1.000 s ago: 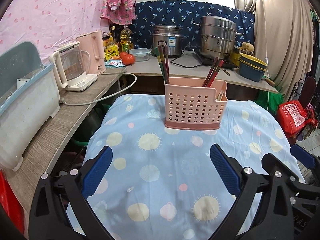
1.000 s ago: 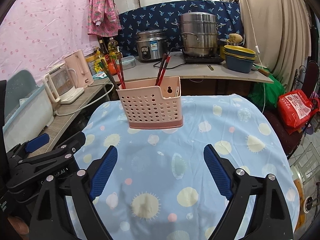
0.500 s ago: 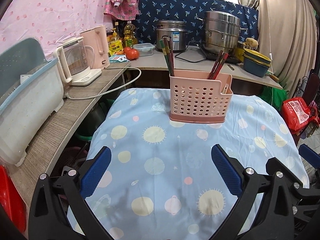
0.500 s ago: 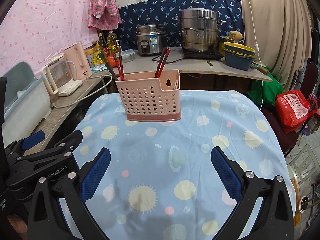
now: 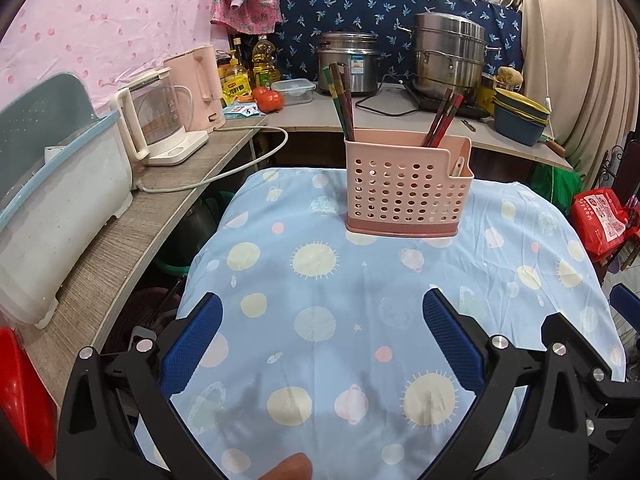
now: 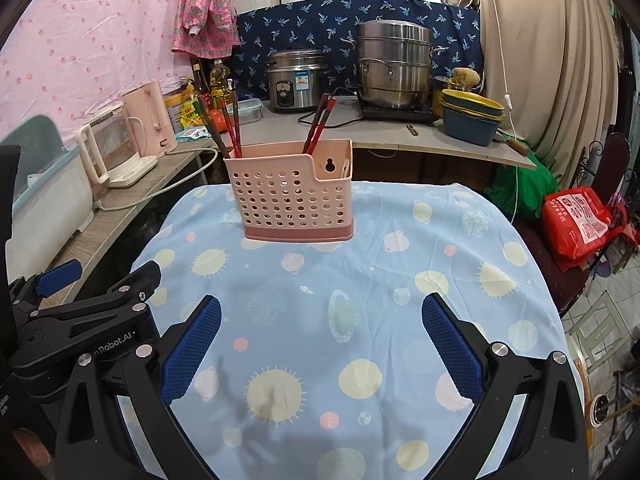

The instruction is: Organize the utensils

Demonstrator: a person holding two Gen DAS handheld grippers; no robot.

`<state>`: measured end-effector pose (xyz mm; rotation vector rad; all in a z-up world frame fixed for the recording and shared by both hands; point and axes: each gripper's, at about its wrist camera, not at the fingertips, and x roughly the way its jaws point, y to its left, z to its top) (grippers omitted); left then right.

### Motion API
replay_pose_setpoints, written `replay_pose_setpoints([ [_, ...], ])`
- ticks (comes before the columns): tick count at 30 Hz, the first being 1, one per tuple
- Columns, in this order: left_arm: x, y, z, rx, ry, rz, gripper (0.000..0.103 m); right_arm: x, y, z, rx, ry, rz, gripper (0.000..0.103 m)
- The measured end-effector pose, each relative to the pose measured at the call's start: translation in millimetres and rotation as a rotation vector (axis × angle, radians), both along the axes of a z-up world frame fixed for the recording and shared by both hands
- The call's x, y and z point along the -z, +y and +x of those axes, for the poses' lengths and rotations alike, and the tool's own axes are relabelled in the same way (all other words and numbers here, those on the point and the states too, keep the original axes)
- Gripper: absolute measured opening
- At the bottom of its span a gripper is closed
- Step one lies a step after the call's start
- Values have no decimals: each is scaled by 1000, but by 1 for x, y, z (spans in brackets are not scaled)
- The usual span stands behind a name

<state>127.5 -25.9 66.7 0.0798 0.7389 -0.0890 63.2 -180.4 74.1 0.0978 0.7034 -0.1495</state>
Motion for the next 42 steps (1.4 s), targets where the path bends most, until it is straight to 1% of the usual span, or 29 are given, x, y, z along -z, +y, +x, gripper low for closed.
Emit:
replay_pose_setpoints([
  [42, 3, -2, 5, -16, 14, 33, 96, 2, -3, 2, 7, 3, -2, 97],
])
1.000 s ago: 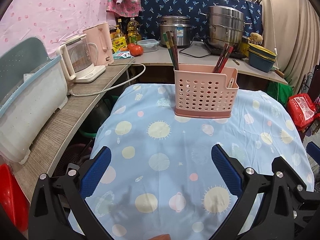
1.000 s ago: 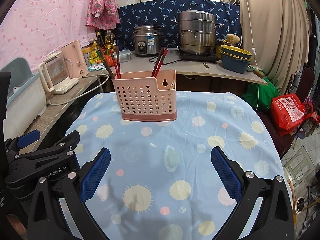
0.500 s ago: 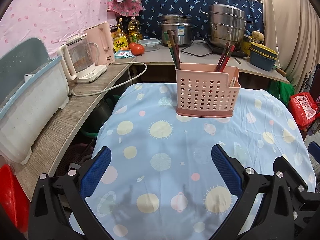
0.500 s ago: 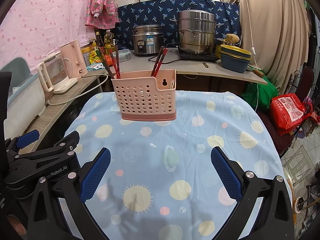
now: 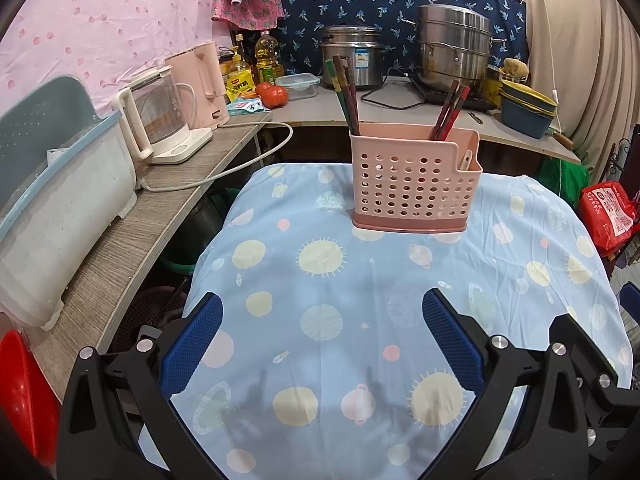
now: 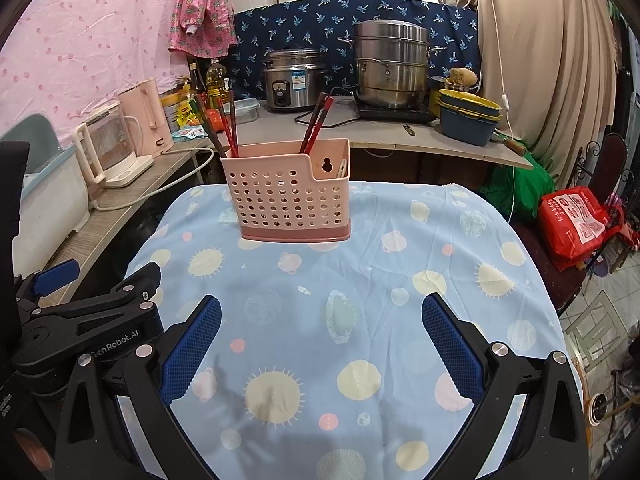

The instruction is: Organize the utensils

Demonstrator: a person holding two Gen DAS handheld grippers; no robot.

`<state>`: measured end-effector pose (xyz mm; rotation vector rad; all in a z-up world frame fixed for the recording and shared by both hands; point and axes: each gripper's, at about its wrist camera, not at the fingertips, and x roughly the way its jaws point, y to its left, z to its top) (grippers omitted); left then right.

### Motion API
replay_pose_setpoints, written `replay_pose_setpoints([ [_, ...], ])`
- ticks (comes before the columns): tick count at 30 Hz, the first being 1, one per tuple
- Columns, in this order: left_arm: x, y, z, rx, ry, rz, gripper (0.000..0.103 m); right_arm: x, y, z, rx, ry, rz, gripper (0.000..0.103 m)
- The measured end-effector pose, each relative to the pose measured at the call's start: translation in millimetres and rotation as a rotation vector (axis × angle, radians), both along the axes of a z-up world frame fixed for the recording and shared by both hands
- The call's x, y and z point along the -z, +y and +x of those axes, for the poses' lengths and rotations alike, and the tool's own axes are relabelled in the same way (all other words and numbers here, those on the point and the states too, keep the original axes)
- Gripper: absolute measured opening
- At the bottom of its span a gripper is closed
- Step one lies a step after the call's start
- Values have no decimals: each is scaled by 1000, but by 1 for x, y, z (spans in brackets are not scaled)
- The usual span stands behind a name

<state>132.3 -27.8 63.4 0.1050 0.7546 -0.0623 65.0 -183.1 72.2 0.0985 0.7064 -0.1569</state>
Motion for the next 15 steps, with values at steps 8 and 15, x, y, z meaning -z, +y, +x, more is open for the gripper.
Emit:
replay_pose_setpoints([
  [8, 0, 0, 1, 1, 1, 3, 96, 0, 0, 0, 2, 2, 0, 97],
  [15, -1, -1, 0, 1, 0, 3, 95, 0, -1, 1, 4, 4, 0, 97],
])
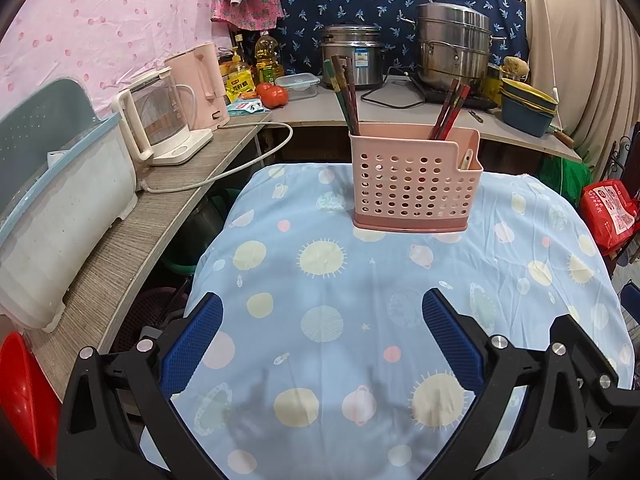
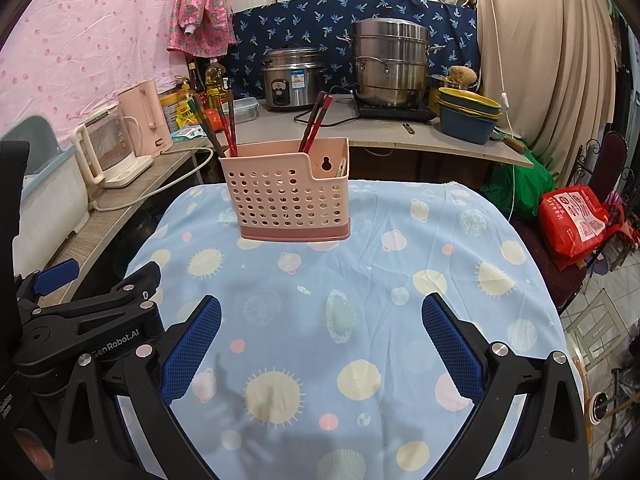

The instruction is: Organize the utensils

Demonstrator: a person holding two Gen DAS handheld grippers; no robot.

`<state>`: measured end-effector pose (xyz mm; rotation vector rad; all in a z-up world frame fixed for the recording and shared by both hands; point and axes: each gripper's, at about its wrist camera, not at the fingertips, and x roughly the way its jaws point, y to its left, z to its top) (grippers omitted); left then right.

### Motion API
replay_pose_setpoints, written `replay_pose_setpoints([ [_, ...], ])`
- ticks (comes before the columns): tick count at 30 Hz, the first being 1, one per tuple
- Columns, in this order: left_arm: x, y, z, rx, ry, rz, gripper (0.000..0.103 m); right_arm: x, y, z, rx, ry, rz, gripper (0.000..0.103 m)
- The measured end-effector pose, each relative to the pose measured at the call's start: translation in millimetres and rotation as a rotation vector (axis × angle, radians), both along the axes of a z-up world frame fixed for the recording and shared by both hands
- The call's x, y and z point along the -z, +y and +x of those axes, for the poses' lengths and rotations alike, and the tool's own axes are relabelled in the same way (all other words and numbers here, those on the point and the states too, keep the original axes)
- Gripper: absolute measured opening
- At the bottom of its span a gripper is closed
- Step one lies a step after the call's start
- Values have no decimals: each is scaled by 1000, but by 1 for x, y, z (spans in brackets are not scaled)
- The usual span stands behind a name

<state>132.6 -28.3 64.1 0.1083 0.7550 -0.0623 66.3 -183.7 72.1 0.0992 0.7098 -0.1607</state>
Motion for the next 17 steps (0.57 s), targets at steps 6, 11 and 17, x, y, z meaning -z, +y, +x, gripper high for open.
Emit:
replay_pose_setpoints([
  [6, 0, 0, 1, -1, -2, 3, 95, 0, 1, 0, 7, -3, -9, 97],
  [11, -1, -1, 3, 1, -4, 15, 95, 0, 1, 1, 9, -2, -10, 97],
  [17, -1, -1, 3, -1, -9, 16, 95, 0, 1, 0, 9, -3, -11, 97],
])
